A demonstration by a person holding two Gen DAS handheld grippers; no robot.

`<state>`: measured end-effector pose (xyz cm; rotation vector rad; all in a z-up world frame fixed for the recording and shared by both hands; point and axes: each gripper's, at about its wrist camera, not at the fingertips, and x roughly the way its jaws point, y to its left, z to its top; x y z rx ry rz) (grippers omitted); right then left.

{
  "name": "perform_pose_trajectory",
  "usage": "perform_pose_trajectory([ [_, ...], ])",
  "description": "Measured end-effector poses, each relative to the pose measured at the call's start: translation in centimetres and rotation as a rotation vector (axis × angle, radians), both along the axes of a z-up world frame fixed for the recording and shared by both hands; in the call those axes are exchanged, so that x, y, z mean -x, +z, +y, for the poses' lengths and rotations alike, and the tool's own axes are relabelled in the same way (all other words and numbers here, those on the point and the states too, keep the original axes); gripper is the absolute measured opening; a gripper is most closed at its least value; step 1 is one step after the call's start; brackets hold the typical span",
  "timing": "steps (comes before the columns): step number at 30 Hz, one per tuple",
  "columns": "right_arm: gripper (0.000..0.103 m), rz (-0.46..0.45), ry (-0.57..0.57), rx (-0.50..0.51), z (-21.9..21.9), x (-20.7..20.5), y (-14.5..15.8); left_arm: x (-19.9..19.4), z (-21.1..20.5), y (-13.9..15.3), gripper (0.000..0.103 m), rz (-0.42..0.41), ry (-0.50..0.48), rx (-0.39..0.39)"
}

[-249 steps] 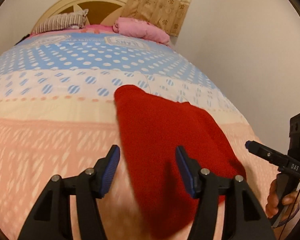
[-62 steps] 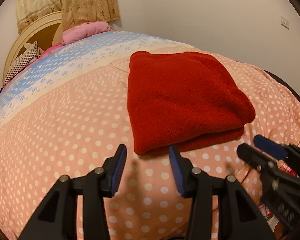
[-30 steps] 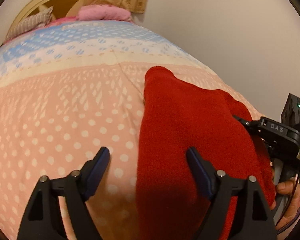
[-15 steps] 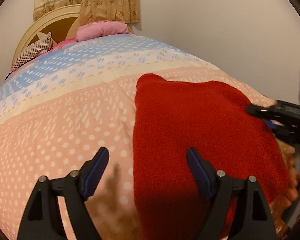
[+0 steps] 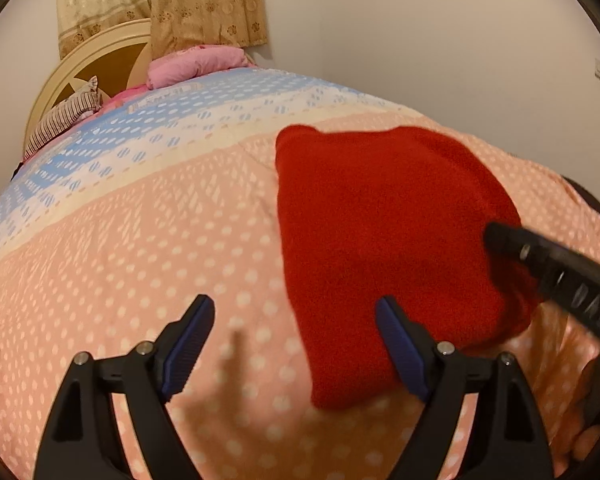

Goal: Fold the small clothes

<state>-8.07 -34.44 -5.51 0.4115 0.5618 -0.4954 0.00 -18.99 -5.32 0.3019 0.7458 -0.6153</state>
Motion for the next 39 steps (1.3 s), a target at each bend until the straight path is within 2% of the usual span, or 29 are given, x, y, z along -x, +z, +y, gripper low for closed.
perform_pose_trajectory([
  [4, 0.04, 0.06, -0.018, 0.037, 1.2, 0.7, -1.7, 0.2, 0.3, -0.4, 0.088, 0.001, -0.013, -0.024],
  [7, 0.046, 0.1, -0.021, 0.041, 1.4, 0.9, -2.3, 0.8, 0.8, -0.2, 0.088, -0.006, -0.019, -0.024],
  [11, 0.046, 0.033, -0.04, 0.054, 2.9, 3.5, -1.5, 2.2, 2.1, 0.3, 0.089, -0.054, -0.036, -0.023],
  [14, 0.047, 0.022, -0.053, 0.088, 5.0, 5.4, -1.3, 3.3, 3.2, 0.3, 0.097, -0.07, -0.038, -0.019],
  [18, 0.064, 0.051, -0.068, 0.145, 7.8, 7.2, -1.0, 4.6, 4.1, 0.2, 0.103, -0.07, -0.041, -0.016],
  [21, 0.067, 0.092, -0.085, 0.165, 8.8, 7.2, -1.1, 5.1, 4.3, 0.0, 0.102, -0.089, -0.034, -0.051],
  [23, 0.067, 0.112, -0.086, 0.161, 9.0, 7.0, -1.3, 5.3, 4.5, 0.0, 0.103, -0.102, -0.027, -0.079],
  [27, 0.067, 0.101, -0.089, 0.142, 9.6, 7.1, -1.3, 5.6, 5.7, 0.1, 0.103, -0.085, -0.017, -0.066],
  [31, 0.068, 0.183, -0.124, 0.159, 10.4, 7.0, -1.4, 5.4, 6.3, -0.8, 0.103, -0.057, 0.025, -0.148],
  [35, 0.068, 0.191, -0.121, 0.066, 10.3, 7.3, -1.9, 5.5, 7.2, -0.8, 0.103, -0.021, 0.019, -0.137],
  [39, 0.068, 0.159, -0.141, 0.071, 10.8, 7.7, -0.7, 6.3, 7.8, 1.6, 0.103, -0.115, 0.035, -0.103],
])
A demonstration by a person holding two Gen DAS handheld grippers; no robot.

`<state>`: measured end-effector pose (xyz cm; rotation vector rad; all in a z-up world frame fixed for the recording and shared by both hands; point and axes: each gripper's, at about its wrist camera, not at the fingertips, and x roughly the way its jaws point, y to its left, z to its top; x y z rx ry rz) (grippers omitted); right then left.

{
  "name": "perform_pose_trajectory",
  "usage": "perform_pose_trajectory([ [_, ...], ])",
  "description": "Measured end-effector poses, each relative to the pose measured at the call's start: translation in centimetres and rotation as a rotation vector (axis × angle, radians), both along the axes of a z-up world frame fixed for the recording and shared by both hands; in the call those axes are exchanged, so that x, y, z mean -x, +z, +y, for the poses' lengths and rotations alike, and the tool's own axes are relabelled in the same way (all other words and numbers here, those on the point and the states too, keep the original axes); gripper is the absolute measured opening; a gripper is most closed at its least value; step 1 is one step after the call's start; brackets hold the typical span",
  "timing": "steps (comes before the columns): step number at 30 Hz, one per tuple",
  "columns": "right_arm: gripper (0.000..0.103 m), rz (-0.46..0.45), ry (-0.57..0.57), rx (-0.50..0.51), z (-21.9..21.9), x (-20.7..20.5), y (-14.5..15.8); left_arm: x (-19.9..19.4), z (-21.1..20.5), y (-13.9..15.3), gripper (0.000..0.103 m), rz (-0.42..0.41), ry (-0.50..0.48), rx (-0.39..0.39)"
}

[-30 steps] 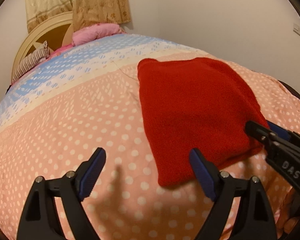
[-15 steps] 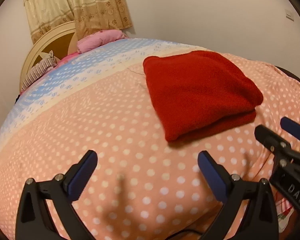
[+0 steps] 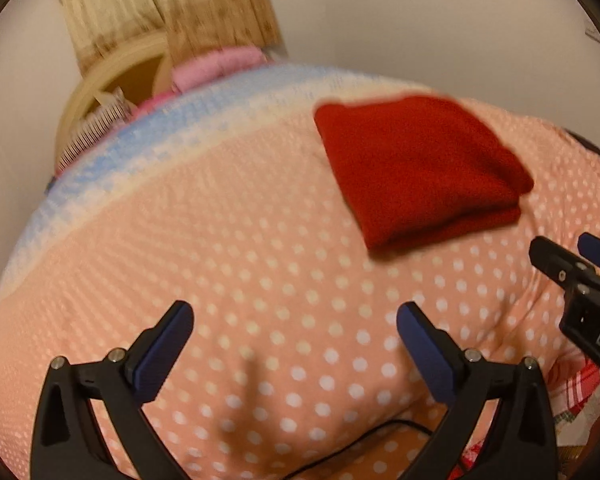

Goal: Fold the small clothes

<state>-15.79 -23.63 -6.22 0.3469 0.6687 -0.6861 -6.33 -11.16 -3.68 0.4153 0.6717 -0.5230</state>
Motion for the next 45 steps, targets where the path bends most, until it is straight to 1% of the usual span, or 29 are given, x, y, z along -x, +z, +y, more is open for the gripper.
perform_pose_trajectory([
  [3, 0.069, -0.066, 0.007, 0.071, 1.2, 0.6, 2.5, 0.4, 0.8, 3.1, 0.103, -0.042, -0.004, 0.085],
  [6, 0.07, -0.156, 0.007, 0.17, 2.6, 1.8, 5.8, 0.8, 1.7, 6.5, 0.103, -0.1, 0.011, 0.175],
  [7, 0.071, -0.198, 0.0, 0.213, 3.1, 2.4, 7.2, 1.0, 1.9, 7.6, 0.103, -0.122, 0.015, 0.203],
  [9, 0.083, -0.267, -0.021, 0.273, 3.8, 3.5, 9.4, 1.1, 2.2, 9.1, 0.103, -0.154, 0.015, 0.245],
  [10, 0.085, -0.306, -0.035, 0.302, 4.1, 4.2, 10.5, 1.2, 2.3, 10.0, 0.103, -0.171, 0.012, 0.267],
  [13, 0.089, -0.403, -0.054, 0.365, 5.0, 5.5, 13.4, 1.0, 2.2, 11.2, 0.103, -0.205, 0.011, 0.299],
  [16, 0.092, -0.457, -0.055, 0.41, 5.6, 6.1, 15.5, 1.1, 1.8, 12.1, 0.103, -0.221, 0.0, 0.321],
  [19, 0.092, -0.492, -0.061, 0.464, 6.0, 6.2, 16.8, 1.6, 1.6, 12.9, 0.103, -0.228, -0.006, 0.348],
  [23, 0.093, -0.502, -0.077, 0.544, 6.8, 6.2, 17.4, 2.3, 1.3, 13.4, 0.103, -0.255, -0.008, 0.355],
  [26, 0.093, -0.501, -0.097, 0.572, 7.0, 6.4, 17.4, 2.4, 1.2, 13.0, 0.103, -0.239, -0.006, 0.362],
  [29, 0.093, -0.504, -0.094, 0.564, 7.2, 6.4, 17.3, 2.2, 0.9, 12.5, 0.103, -0.215, -0.005, 0.351],
  [33, 0.093, -0.486, -0.077, 0.529, 7.0, 6.1, 16.8, 2.3, 0.6, 12.3, 0.103, -0.22, 0.003, 0.335],
  [37, 0.093, -0.459, -0.075, 0.519, 6.8, 5.9, 16.3, 2.2, 0.5, 12.1, 0.103, -0.217, 0.012, 0.322],
  [45, 0.093, -0.441, -0.098, 0.511, 6.4, 5.8, 15.7, 2.2, 0.0, 11.9, 0.103, -0.245, 0.025, 0.28],
])
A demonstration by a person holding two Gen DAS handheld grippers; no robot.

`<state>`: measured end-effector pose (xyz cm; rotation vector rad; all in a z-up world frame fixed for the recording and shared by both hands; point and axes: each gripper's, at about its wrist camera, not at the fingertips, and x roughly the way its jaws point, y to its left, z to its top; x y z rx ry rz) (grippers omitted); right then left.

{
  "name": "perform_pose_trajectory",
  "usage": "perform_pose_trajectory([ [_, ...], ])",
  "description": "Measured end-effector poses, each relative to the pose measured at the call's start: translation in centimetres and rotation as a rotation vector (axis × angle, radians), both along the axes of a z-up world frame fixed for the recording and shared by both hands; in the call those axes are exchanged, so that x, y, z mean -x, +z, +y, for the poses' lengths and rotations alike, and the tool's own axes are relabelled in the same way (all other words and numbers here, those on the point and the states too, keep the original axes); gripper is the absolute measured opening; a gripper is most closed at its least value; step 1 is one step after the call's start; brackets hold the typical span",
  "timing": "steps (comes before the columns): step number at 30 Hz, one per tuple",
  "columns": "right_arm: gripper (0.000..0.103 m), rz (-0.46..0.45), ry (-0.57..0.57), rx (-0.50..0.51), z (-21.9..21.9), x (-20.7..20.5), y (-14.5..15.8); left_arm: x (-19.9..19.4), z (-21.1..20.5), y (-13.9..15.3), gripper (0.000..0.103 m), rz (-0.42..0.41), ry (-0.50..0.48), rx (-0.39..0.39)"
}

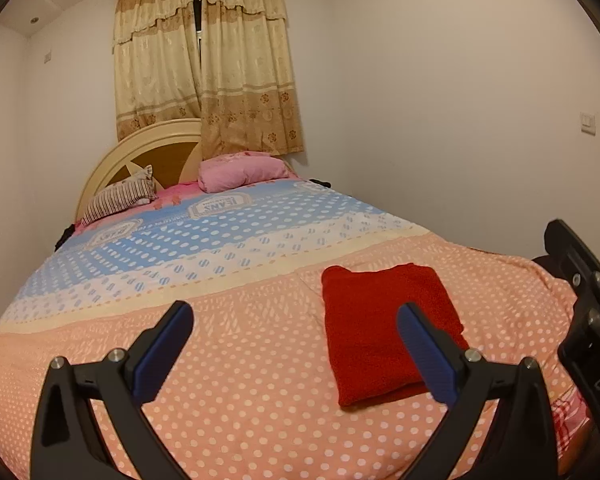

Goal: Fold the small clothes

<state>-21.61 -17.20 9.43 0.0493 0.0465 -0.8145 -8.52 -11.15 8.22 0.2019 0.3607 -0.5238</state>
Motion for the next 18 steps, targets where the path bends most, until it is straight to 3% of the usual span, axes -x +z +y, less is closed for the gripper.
perform_pose_trajectory([
  [18, 0.093, 0.02, -0.006, -0.037, -0.76, -0.4, -0.58, -0.3, -0.43, -0.51, 0.103, 0.026, -0.001, -0.02],
])
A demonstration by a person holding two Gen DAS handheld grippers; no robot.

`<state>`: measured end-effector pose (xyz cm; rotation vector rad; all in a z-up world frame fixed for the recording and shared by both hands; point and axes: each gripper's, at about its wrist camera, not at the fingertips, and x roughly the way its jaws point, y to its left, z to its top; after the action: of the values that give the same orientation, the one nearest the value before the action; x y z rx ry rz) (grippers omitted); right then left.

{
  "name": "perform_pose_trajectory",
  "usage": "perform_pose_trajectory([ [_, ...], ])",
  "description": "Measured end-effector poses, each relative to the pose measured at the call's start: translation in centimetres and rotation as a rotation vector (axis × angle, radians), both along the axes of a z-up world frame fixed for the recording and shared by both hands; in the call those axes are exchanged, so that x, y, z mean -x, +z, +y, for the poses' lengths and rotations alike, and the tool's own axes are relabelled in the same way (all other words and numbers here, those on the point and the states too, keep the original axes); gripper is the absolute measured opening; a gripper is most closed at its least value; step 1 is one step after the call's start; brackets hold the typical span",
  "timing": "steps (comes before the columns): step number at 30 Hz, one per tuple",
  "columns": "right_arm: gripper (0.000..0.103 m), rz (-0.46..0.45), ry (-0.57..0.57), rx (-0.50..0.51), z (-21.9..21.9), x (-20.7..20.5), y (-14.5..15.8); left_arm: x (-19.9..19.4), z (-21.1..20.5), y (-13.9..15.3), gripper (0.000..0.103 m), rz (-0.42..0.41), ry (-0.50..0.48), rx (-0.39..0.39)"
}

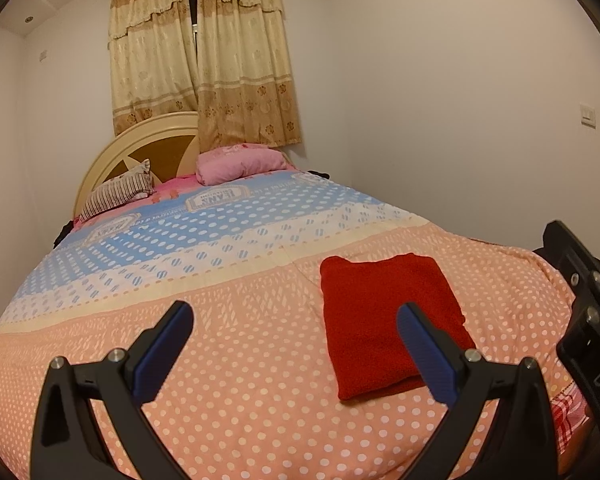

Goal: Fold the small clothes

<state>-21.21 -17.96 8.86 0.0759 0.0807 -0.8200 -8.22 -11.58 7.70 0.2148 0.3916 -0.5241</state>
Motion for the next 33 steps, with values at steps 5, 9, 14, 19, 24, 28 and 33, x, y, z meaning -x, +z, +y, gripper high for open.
perform_pose_trajectory([
  [5, 0.093, 0.007, 0.002, -0.01, -0.26, -0.11, -0.2, -0.3, 0.08, -0.2, 0.103, 0.016, 0.005, 0.0],
  [9, 0.093, 0.01, 0.002, -0.02, -0.4, -0.15, -0.34, -0.52, 0.07, -0.35, 0.103, 0.025, 0.007, -0.004],
  [14, 0.093, 0.017, 0.004, -0.028, -0.47, -0.35, -0.5, -0.56, 0.01, -0.41, 0.103, 0.023, 0.009, -0.006],
  [19, 0.093, 0.024, 0.007, -0.037, -0.5, -0.52, -0.7, -0.57, -0.04, -0.43, 0.103, 0.022, 0.009, -0.008],
  [24, 0.093, 0.02, 0.005, -0.036, -0.54, -0.55, -0.63, -0.6, -0.09, -0.43, 0.103, 0.024, 0.01, -0.008],
  [28, 0.093, 0.021, 0.004, -0.036, -0.52, -0.57, -0.65, -0.56, -0.12, -0.43, 0.103, 0.024, 0.01, -0.007],
  [33, 0.093, 0.022, 0.004, -0.037, -0.42, -0.56, -0.69, -0.58, 0.02, -0.51, 0.103, 0.019, 0.003, -0.006],
])
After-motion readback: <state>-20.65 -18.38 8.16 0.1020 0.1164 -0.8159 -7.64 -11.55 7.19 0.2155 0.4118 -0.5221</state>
